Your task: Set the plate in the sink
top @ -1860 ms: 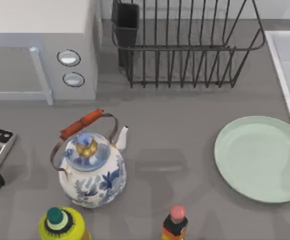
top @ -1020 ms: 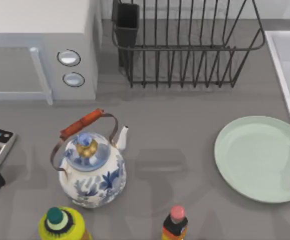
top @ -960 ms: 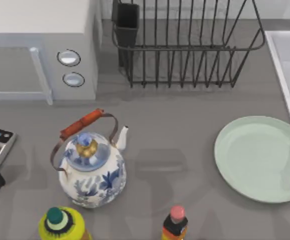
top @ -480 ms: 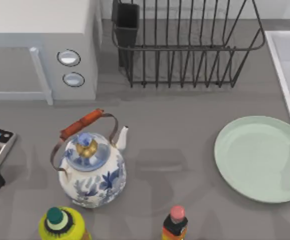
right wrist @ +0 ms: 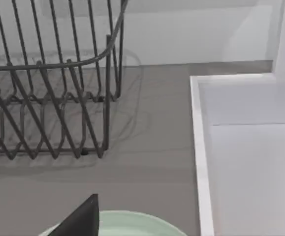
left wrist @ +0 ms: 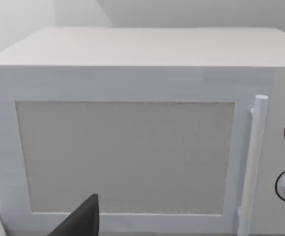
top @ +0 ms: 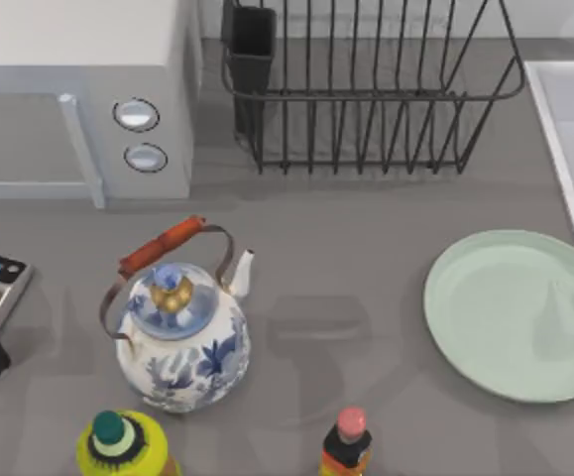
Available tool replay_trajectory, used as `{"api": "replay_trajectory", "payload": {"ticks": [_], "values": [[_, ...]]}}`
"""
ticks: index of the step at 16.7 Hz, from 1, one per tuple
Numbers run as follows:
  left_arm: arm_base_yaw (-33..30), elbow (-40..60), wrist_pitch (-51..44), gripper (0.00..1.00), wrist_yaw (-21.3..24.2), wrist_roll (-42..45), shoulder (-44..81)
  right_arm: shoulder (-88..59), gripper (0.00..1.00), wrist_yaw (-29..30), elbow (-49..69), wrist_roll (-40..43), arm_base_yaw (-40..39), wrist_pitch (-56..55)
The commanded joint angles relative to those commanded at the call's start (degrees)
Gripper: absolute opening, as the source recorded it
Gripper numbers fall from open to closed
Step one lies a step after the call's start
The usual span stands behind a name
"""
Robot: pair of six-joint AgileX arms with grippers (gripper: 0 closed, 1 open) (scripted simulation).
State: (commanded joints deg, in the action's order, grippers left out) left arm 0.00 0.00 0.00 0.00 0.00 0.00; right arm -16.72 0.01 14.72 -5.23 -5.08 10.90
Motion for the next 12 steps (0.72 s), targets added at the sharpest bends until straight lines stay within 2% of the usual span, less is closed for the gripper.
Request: {"api": "replay_trajectory", "payload": {"ticks": [12], "values": [[0.0, 0.0, 0.0, 1.0, 0.0, 0.0, 0.0, -67.8, 1.0, 0.0, 51.7, -18.2, -17.6, 37.9]]}}
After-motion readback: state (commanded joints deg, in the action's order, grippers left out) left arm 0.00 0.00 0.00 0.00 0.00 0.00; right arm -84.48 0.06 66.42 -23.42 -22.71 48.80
